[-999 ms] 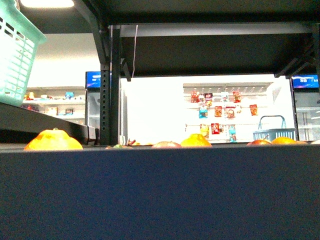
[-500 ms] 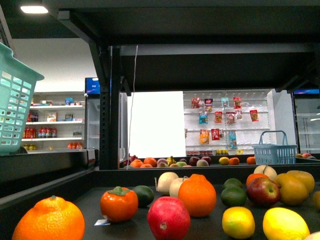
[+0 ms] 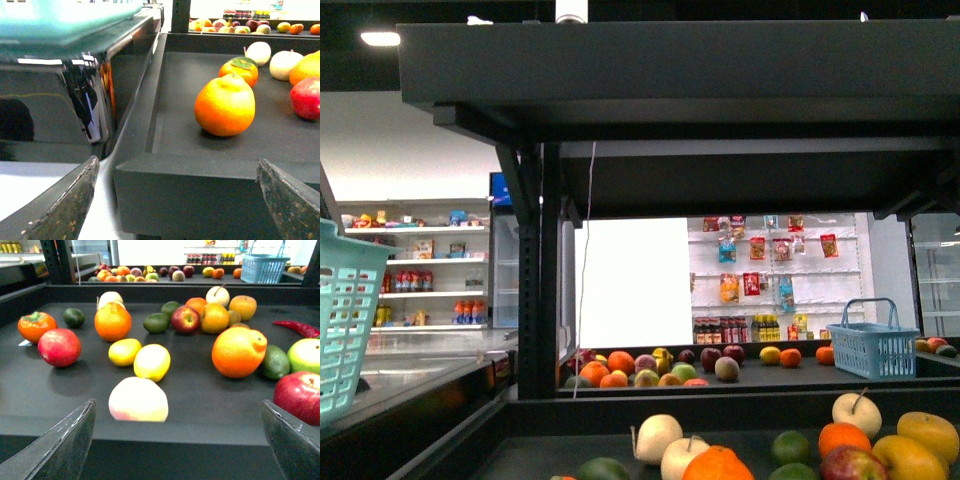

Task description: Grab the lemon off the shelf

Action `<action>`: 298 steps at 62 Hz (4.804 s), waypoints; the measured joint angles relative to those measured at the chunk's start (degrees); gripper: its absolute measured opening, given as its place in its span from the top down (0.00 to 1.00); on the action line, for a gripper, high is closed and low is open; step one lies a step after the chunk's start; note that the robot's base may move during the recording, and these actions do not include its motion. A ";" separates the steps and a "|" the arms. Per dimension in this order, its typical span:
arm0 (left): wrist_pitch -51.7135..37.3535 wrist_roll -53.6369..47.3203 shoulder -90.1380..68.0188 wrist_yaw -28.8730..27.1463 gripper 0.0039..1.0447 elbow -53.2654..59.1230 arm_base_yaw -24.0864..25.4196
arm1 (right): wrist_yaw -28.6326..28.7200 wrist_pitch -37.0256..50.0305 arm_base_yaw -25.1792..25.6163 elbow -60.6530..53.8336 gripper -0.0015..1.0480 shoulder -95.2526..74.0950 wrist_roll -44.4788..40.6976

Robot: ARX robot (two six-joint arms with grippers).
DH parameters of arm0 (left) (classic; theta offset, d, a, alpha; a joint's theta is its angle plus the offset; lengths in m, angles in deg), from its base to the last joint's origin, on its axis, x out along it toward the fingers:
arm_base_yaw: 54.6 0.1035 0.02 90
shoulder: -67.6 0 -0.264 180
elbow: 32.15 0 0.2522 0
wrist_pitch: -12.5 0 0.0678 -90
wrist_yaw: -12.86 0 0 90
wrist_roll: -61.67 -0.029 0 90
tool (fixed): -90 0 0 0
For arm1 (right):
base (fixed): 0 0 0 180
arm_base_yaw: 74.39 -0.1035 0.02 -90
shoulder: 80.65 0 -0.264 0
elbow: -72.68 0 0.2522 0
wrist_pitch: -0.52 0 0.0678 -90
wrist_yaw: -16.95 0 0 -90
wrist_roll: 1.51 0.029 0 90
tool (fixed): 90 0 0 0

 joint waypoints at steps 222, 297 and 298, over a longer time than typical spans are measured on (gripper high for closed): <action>-29.94 77.22 -101.61 18.03 0.85 -62.42 23.04 | 0.13 0.02 0.00 0.00 0.07 0.00 0.00; -24.96 49.57 -97.96 45.05 0.94 -60.19 -6.88 | 0.13 0.02 0.00 0.00 0.07 0.00 0.00; -25.09 49.57 -98.40 45.09 0.94 -60.50 -7.41 | 0.13 0.02 0.00 0.00 0.07 0.00 0.00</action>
